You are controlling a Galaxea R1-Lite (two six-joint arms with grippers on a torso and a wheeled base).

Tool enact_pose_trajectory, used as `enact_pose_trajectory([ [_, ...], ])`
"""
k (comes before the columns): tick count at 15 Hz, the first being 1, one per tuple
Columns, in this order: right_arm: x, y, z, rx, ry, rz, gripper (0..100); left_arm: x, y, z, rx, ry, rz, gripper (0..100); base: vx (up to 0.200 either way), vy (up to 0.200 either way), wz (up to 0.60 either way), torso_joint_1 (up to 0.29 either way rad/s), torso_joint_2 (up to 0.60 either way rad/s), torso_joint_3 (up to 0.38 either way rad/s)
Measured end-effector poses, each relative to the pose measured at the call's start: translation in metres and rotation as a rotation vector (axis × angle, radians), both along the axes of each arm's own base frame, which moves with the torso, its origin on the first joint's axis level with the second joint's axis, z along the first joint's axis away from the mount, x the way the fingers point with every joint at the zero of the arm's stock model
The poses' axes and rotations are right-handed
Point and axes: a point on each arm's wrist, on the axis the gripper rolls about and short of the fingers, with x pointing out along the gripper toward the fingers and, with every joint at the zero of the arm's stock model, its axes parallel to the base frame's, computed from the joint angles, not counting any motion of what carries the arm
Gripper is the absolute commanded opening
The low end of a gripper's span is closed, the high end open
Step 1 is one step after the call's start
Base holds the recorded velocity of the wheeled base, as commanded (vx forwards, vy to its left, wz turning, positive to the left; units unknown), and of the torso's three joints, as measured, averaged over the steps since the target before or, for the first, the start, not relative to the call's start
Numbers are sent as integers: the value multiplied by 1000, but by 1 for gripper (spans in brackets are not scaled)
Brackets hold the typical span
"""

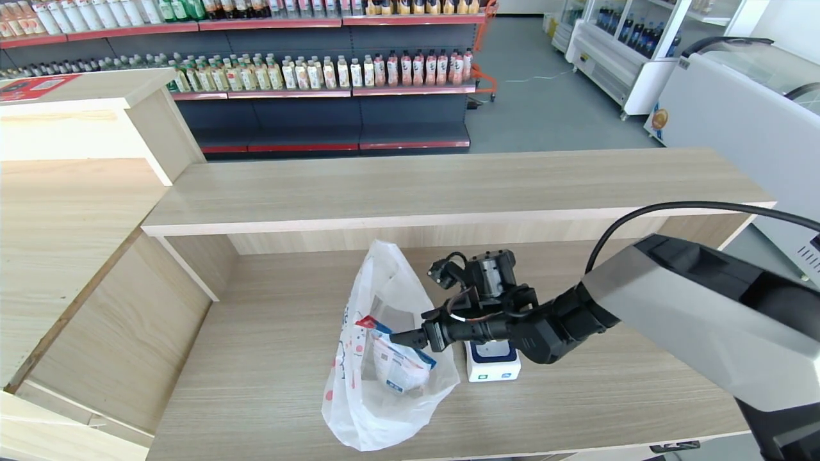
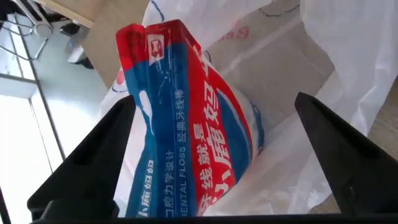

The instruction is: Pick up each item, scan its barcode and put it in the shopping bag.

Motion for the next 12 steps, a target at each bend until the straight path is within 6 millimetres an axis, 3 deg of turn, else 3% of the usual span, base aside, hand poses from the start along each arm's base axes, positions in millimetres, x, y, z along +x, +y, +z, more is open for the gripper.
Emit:
enact_pose_trajectory([
  [6, -5, -27, 60, 169, 121, -141, 100, 0, 0, 0, 0, 0, 0, 100, 0, 0, 0, 0, 0, 0],
  [9, -19, -63, 87, 195, 117, -209, 100, 0, 0, 0, 0, 0, 0, 100, 0, 0, 0, 0, 0, 0],
  [12, -60, -118, 116, 182, 77, -304, 100, 0, 0, 0, 0, 0, 0, 100, 0, 0, 0, 0, 0, 0],
])
